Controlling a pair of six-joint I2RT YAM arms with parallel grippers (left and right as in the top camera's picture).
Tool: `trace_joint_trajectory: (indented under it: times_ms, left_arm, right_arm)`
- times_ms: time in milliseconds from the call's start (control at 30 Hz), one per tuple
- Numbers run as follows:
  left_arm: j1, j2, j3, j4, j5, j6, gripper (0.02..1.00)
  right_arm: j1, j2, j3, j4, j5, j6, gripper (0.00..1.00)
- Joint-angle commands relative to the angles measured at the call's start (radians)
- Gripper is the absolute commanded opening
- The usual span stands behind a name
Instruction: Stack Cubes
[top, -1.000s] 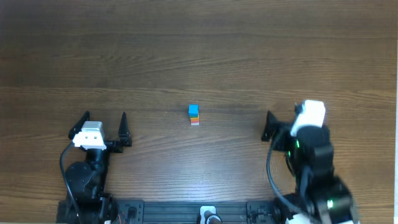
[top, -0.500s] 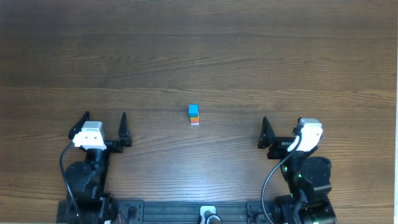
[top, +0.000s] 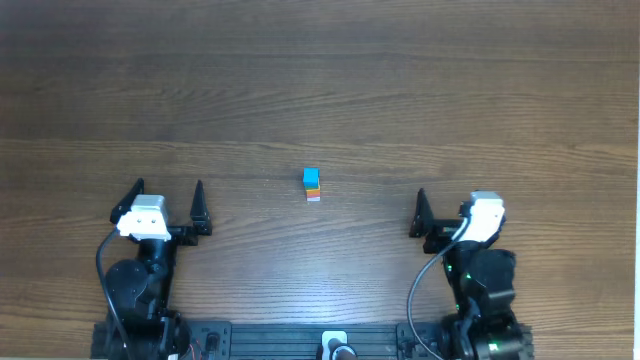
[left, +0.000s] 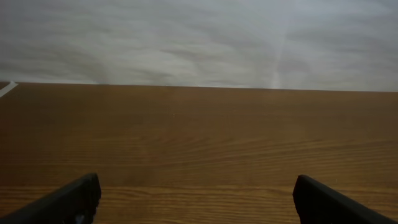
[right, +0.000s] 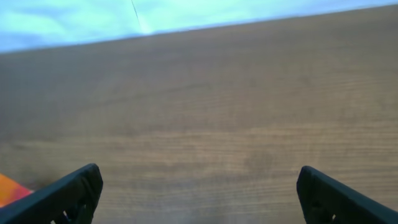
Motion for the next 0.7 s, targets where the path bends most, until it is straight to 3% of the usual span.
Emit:
trace_joint_trajectory:
  times_ms: [33,167,333,700]
  left_arm:
    - [0.005,-0.006,-0.005,-0.001,0.007,0.015,1.000]
    - [0.005,-0.006,-0.005,-0.001,0.007,0.015,1.000]
    - [0.005,-0.006,-0.005,-0.001,0.007,0.015,1.000]
    - [0.005,-0.006,-0.005,-0.001,0.007,0.015,1.000]
  right_arm:
    - [-0.006,-0.008,-0.048,0.036,-0.010,-0.090,0.993]
    - [-0.048,-0.009,-0.069,0.096,-0.039,-0.116,0.991]
    - [-0.216,-0.011,-0.110,0.192,-0.203,-0.133,0.993]
    - [-0.229,-0.131,-0.116,0.211,-0.212,-0.224,0.993]
